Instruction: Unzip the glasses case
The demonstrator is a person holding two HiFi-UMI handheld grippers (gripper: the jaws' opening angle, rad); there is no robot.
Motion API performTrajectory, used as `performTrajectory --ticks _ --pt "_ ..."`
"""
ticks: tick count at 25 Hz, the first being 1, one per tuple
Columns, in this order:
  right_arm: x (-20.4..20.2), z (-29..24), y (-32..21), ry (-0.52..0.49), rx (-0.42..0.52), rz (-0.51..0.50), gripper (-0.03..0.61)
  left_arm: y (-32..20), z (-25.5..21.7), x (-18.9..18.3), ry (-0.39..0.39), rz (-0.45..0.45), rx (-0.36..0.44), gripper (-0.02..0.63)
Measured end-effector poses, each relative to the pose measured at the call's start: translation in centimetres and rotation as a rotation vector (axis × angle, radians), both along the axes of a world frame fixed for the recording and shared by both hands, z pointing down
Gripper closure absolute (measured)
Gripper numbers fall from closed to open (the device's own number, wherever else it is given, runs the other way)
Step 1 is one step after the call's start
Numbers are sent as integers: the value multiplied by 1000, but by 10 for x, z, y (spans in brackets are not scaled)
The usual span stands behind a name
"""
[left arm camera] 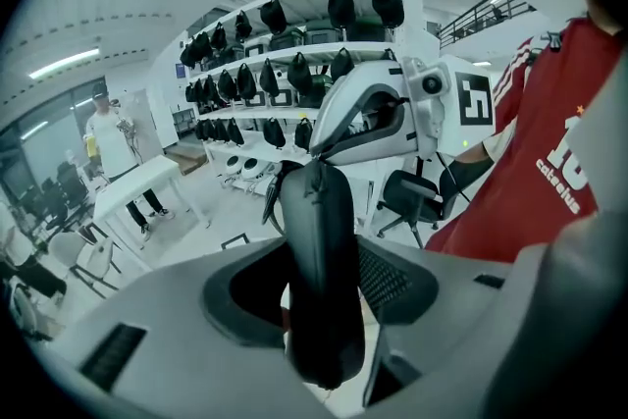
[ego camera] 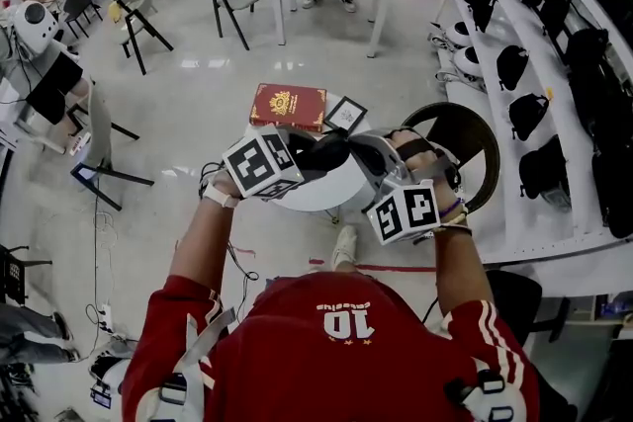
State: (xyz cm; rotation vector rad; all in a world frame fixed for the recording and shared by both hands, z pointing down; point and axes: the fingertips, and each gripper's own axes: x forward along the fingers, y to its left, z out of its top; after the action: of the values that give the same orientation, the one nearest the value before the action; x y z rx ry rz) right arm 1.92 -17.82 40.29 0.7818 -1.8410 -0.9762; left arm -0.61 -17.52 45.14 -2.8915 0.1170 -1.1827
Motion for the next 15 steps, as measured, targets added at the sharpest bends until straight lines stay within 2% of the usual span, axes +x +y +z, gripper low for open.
performTrajectory --ticks 7,11,15 --pt "-6 14 -2 70 -48 -3 561 -2 19 1 -11 -9 -42 402" --pt "-5 11 -6 -12 -75 10 554 -3 21 5 89 -28 -112 402" --pt "0 -2 -16 -109 -57 19 538 -17 31 3 154 -101 -161 400"
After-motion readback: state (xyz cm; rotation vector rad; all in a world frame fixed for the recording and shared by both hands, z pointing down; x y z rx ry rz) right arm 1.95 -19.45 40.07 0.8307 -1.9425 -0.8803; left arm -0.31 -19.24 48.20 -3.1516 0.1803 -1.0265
